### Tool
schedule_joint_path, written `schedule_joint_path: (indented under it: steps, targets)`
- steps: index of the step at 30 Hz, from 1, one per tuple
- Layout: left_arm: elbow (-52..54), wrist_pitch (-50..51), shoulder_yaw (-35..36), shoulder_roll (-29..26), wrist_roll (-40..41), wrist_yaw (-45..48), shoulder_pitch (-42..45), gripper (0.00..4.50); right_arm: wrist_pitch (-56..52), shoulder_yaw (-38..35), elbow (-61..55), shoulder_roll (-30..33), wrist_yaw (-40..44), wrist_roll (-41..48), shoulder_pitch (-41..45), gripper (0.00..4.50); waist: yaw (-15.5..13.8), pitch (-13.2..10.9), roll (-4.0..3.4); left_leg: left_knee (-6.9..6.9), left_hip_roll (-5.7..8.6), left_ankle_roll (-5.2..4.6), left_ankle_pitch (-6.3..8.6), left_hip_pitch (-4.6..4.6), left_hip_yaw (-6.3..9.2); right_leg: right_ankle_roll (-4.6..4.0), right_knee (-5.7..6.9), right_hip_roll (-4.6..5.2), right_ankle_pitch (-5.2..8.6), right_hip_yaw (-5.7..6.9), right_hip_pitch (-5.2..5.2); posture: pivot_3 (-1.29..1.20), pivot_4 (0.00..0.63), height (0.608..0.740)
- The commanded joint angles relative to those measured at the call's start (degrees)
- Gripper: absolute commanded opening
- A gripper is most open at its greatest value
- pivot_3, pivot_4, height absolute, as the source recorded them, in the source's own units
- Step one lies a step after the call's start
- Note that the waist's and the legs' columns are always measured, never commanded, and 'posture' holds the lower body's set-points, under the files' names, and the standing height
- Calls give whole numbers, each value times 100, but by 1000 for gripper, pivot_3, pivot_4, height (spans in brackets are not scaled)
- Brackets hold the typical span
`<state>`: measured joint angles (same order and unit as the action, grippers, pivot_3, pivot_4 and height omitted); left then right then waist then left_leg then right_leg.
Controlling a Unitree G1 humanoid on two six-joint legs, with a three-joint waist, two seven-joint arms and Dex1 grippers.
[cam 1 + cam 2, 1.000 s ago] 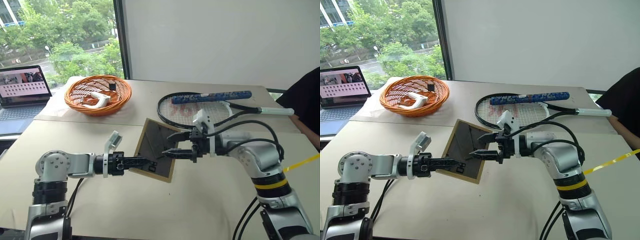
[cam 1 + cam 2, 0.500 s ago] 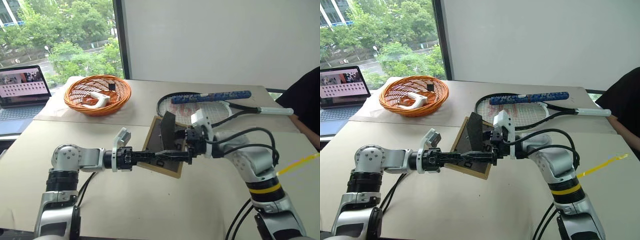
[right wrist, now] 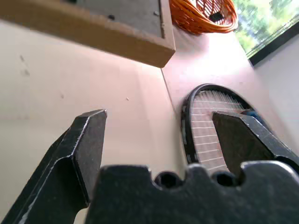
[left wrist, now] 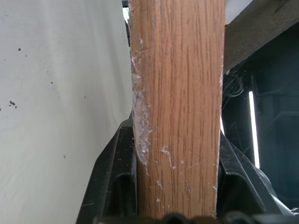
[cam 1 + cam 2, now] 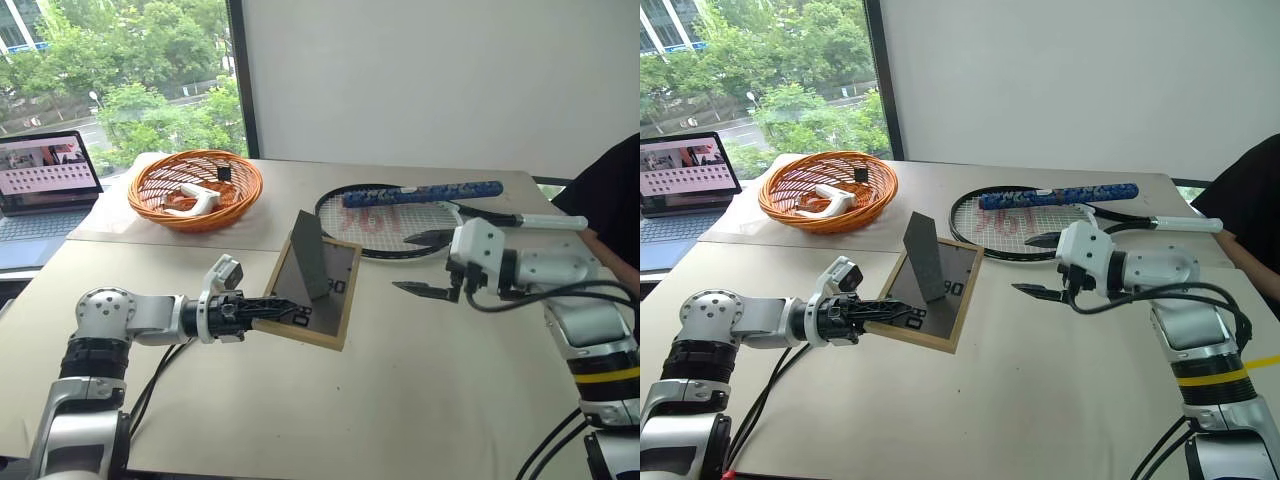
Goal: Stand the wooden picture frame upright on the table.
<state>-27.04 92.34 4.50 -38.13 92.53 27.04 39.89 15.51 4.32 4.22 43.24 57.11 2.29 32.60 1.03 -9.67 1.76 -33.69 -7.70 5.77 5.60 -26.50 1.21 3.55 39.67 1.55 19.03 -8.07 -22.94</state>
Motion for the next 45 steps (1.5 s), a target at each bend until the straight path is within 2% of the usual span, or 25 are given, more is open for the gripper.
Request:
schedule_joint_path:
  steps: [1, 3, 8, 17, 20, 24, 25, 27, 28, 31, 33, 36, 38, 41, 45]
  targets:
    - [-27, 16, 16, 9, 276, 136, 170, 1177, 1838, 74, 154, -209, -1077, -1116, 51, 4156, 1, -1, -2, 2, 0, 1, -1, 0, 0, -3, 1, 0, -2, 0, 0, 0, 150, 696]
    - [23, 16, -4, 45, 195, 109, 168, 1177, 2382, 105, 207, -439, -1786, -1742, 48, 4156, -16, -1, -2, 3, 1, 5, -3, 0, 2, -16, 2, 0, -9, 0, 0, 0, 150, 696]
    - [-19, 16, 16, 76, 195, 111, 272, 1177, 2991, 275, 380, -762, -2801, -2696, 43, 4156, -41, -1, -2, 1, 1, 11, -7, 0, 3, -17, 4, 0, -10, 1, 3, 0, 150, 696]
    - [205, 16, 100, 175, 99, 125, 236, 1177, 3280, 513, 649, -1038, -3752, -3356, 210, 4156, -40, -1, -2, -7, 2, 13, -9, 2, 8, -18, 12, 0, -10, 5, 16, 0, 150, 696]
    - [722, -53, 162, 177, -250, 197, 58, 1177, 3305, 568, 706, -1056, -3886, -3314, 204, 3459, -39, -1, -2, -9, 2, 13, -9, 2, 11, -18, 13, 0, -10, 6, 18, 0, 150, 696]
    - [1313, -430, 263, 202, -782, 398, -237, 1177, 3316, 574, 719, -1019, -3963, -3248, 169, 2198, -40, -1, -3, -10, 2, 14, -9, 5, 12, -18, 13, 1, -10, 8, 26, 0, 150, 696]
    - [1395, -513, 299, 187, -887, 498, -286, 2224, 3314, 575, 723, -1011, -3974, -3243, 169, 1876, -40, -2, -2, -9, 2, 13, -9, 10, 11, -18, 13, 1, -10, 8, 30, 0, 150, 696]
    - [1567, -648, 414, 135, -1009, 762, -372, 2886, 3289, 573, 738, -994, -3979, -3178, 172, 1529, -37, -2, -1, -12, 1, 15, -10, 11, 18, -19, 13, 0, -10, 19, 34, 0, 150, 696]
    - [1689, -812, 500, 106, -1117, 906, -430, 3368, 3272, 573, 747, -978, -3977, -3120, 174, 1310, -36, -2, -2, -13, 1, 15, -10, 11, 19, -19, 13, 1, -10, 19, 35, 0, 150, 696]
    - [2053, -1583, 854, -6, -1583, 1307, -704, 4383, 3149, 538, 797, -967, -3884, -2830, 214, 1280, -29, -3, -2, -15, 1, 15, -10, 13, 21, -19, 13, 1, -10, 23, 41, 0, 150, 696]
    - [2278, -2021, 1013, -125, -1905, 1560, -923, 4500, 3034, 510, 824, -974, -3791, -2577, 265, 1277, -29, -3, -2, -14, 1, 15, -10, 12, 22, -19, 13, 2, -10, 24, 42, 0, 150, 696]
    - [2729, -2826, 1500, -479, -2283, 2408, -1566, 4500, 2504, 461, 964, -1089, -3302, -1679, 389, 1276, 4, -4, -4, -13, 1, 15, -10, 12, 23, -20, 12, 1, -10, 25, 44, 0, 150, 696]
    - [2918, -3084, 1492, -696, -2549, 2732, -1878, 4500, 2145, 480, 998, -1150, -2912, -1158, 421, 1273, 8, -7, -9, -11, 0, 15, -10, 13, 22, -22, 12, 1, -9, 25, 44, 0, 150, 696]
    - [3279, -3567, 1397, -970, -3126, 3011, -2390, 4500, 590, 465, 885, -1486, -1977, 160, 437, 1271, -12, -11, -10, -14, -4, 14, -10, 17, 24, -23, 12, 1, -9, 30, 51, 0, 150, 696]
    - [3679, -4560, 1047, -868, -4182, 2863, -2792, 4500, -1017, 276, 887, -1827, -1705, 859, 482, 1268, -72, -13, -9, -17, -5, 14, -10, 18, 25, -25, 11, 3, -8, 39, 55, 0, 150, 696]
